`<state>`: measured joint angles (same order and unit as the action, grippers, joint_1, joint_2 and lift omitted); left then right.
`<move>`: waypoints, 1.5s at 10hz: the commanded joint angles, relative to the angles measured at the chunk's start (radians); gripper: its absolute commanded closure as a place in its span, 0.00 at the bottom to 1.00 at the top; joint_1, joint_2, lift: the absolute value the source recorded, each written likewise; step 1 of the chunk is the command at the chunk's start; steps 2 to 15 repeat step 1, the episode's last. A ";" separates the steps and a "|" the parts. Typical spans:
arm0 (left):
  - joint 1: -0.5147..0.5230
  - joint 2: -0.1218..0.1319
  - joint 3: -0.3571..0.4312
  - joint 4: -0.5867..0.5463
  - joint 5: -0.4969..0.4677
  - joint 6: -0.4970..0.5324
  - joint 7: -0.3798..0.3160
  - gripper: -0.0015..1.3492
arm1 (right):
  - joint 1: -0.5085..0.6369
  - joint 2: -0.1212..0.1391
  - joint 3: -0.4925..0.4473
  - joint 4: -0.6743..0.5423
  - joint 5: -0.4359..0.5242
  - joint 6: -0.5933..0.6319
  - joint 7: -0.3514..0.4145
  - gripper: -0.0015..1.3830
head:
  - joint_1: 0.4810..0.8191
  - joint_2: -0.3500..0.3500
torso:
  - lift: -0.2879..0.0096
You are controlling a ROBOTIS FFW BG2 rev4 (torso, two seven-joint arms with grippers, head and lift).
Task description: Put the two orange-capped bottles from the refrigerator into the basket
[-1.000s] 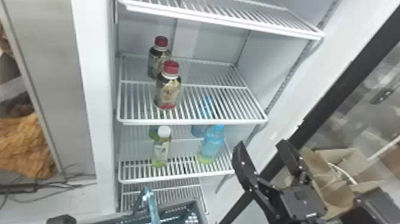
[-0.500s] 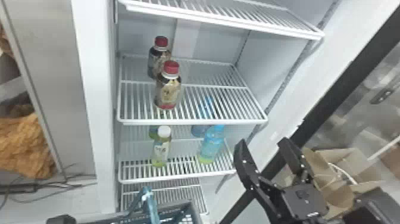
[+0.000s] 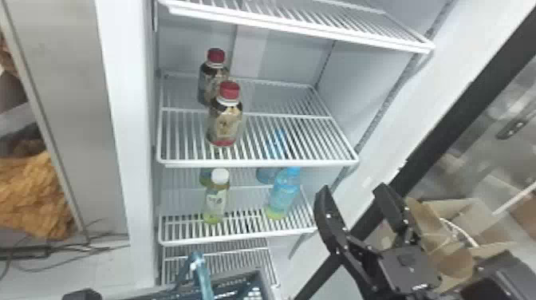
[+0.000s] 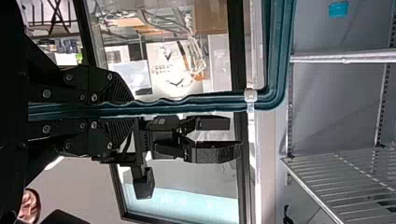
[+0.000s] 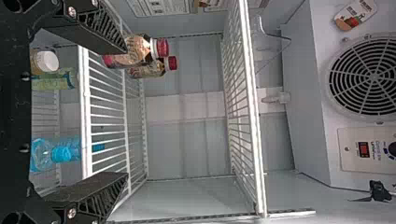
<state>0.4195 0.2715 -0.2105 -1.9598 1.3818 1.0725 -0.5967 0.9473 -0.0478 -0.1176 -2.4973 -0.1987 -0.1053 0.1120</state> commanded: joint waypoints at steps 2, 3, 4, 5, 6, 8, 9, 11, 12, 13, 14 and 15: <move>0.000 0.000 0.001 0.000 0.000 0.000 0.000 0.89 | 0.000 -0.001 0.000 0.000 0.001 -0.003 0.000 0.09 | 0.63 0.00 | 0.83; 0.000 0.000 0.001 0.000 0.000 0.000 0.000 0.89 | 0.000 -0.001 0.000 0.000 0.001 -0.003 0.000 0.09 | 0.63 0.00 | 0.83; 0.000 0.000 0.001 0.000 0.000 0.000 0.000 0.89 | 0.000 -0.001 0.000 0.000 0.001 -0.003 0.000 0.09 | 0.63 0.00 | 0.83; 0.000 0.000 0.001 0.000 0.000 0.000 0.000 0.89 | 0.000 -0.001 0.000 0.000 0.001 -0.003 0.000 0.09 | 0.63 0.00 | 0.83; 0.000 0.000 0.001 0.000 0.000 0.000 0.000 0.89 | 0.000 -0.001 0.000 0.000 0.001 -0.003 0.000 0.09 | 0.63 0.00 | 0.83; 0.000 0.000 0.001 0.000 0.000 0.000 0.000 0.89 | 0.000 -0.001 0.000 0.000 0.001 -0.003 0.000 0.09 | 0.63 0.00 | 0.83; 0.000 0.000 0.001 0.000 0.000 0.000 0.000 0.89 | 0.000 -0.001 0.000 0.000 0.001 -0.003 0.000 0.09 | 0.63 0.00 | 0.83; 0.000 0.000 0.001 0.000 0.000 0.000 0.000 0.89 | 0.000 -0.001 0.000 0.000 0.001 -0.003 0.000 0.09 | 0.63 0.00 | 0.83; 0.000 0.000 0.001 0.000 0.000 0.000 0.000 0.89 | 0.000 -0.001 0.000 0.000 0.001 -0.003 0.000 0.09 | 0.63 0.00 | 0.83; 0.000 0.000 0.001 0.000 0.000 0.000 0.000 0.89 | 0.000 -0.001 0.000 0.000 0.001 -0.003 0.000 0.09 | 0.63 0.00 | 0.83; 0.000 0.000 0.001 0.000 0.000 0.000 0.000 0.89 | 0.000 -0.001 0.000 0.000 0.001 -0.003 0.000 0.09 | 0.63 0.00 | 0.83; 0.000 0.000 0.001 0.000 0.000 0.000 0.000 0.89 | 0.000 -0.001 0.000 0.000 0.001 -0.003 0.000 0.09 | 0.63 0.00 | 0.83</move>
